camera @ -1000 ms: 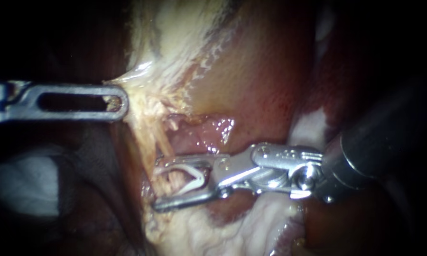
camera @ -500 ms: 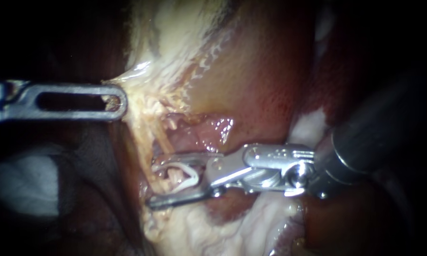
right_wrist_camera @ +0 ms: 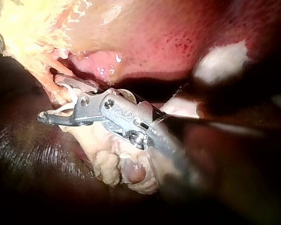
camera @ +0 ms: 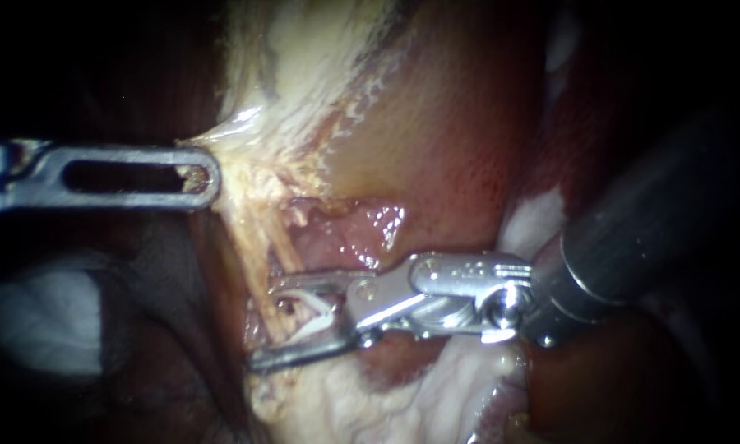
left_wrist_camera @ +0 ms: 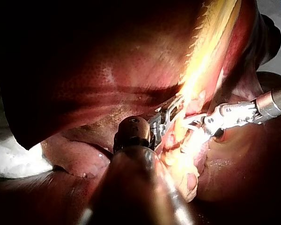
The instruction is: Clipping first clip left tube
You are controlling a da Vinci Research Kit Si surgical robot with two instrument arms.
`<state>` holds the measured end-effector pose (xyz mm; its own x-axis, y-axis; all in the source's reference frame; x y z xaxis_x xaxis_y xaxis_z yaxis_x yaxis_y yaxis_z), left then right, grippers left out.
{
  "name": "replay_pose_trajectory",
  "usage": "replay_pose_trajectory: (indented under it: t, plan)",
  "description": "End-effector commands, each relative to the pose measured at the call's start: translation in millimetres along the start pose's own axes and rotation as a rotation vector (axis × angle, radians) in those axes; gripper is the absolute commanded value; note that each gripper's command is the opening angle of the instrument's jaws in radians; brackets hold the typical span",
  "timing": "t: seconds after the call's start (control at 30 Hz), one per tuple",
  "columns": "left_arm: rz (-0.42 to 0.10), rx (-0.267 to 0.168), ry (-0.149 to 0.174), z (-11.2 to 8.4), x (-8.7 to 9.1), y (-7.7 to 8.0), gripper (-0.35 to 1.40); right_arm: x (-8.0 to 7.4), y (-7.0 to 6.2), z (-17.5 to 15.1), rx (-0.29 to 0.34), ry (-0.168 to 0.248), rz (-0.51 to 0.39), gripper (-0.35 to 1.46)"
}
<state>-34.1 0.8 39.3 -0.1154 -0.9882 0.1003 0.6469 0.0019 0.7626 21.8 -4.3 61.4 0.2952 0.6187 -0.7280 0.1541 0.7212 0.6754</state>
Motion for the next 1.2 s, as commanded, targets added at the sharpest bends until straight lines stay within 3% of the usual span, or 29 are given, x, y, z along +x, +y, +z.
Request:
replay_pose_trajectory:
  t: [0.03,0.27,0.47,0.8,1.2]
  plan:
    - [0.000,0.001,0.000,0.0,0.0,0.0,-0.35,0.2,-0.3,-0.3,0.026,0.003,-0.012,0.56]
    - [0.000,0.001,0.001,0.0,0.0,0.0,-0.35,1.0,-2.0,-0.2,0.115,0.051,0.013,0.55]
    - [0.000,0.001,0.001,0.0,-0.1,0.0,-0.35,0.8,-2.1,1.7,0.147,0.066,0.037,0.53]
    - [0.000,0.001,0.001,0.0,-0.1,0.0,-0.35,-0.9,-1.0,4.9,0.095,0.067,0.090,0.49]
    - [0.000,0.001,0.001,0.0,-0.1,0.0,-0.35,1.0,-0.5,2.9,0.016,0.084,0.186,0.38]
